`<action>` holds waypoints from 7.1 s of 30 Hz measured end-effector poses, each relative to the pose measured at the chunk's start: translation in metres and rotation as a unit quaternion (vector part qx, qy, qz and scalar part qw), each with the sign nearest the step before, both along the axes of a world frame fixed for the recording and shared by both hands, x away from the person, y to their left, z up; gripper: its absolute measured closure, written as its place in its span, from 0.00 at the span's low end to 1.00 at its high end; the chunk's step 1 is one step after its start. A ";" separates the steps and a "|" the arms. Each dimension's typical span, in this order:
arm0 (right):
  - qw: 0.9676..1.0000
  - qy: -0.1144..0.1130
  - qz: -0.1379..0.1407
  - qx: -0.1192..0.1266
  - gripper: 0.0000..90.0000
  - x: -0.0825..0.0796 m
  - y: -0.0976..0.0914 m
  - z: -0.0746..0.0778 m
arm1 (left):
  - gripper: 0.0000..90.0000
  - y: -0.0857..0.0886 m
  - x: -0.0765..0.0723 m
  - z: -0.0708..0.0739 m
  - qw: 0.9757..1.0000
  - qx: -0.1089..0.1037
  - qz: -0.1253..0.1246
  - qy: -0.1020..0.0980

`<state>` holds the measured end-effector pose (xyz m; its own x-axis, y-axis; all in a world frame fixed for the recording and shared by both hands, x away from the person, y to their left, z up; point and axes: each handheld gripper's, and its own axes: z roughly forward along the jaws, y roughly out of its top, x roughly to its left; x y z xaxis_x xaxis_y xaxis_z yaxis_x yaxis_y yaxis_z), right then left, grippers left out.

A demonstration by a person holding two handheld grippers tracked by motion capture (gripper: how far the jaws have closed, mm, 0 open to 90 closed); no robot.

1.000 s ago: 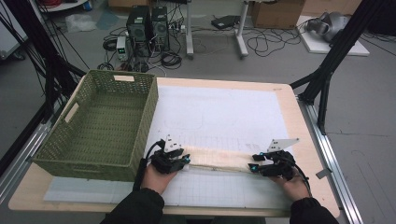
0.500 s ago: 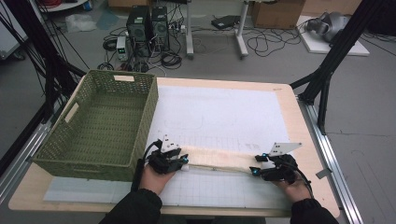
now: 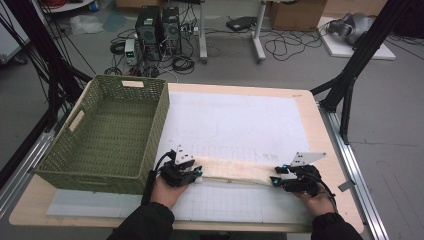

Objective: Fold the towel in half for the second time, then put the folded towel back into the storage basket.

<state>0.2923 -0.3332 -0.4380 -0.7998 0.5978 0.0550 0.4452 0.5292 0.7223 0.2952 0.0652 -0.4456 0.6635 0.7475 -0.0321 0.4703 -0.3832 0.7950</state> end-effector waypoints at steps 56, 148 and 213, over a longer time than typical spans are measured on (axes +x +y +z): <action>0.996 -0.005 -0.050 0.067 0.49 0.003 -0.005 0.011 | 0.57 -0.002 0.010 0.020 0.998 -0.050 0.029 -0.018; 0.997 0.068 -0.036 0.022 0.89 0.016 0.001 0.001 | 0.92 -0.006 -0.012 0.006 0.999 0.025 0.044 0.001; 0.999 0.036 0.007 0.009 0.66 0.020 0.028 0.000 | 0.53 -0.101 0.031 0.031 0.980 0.065 -0.186 0.014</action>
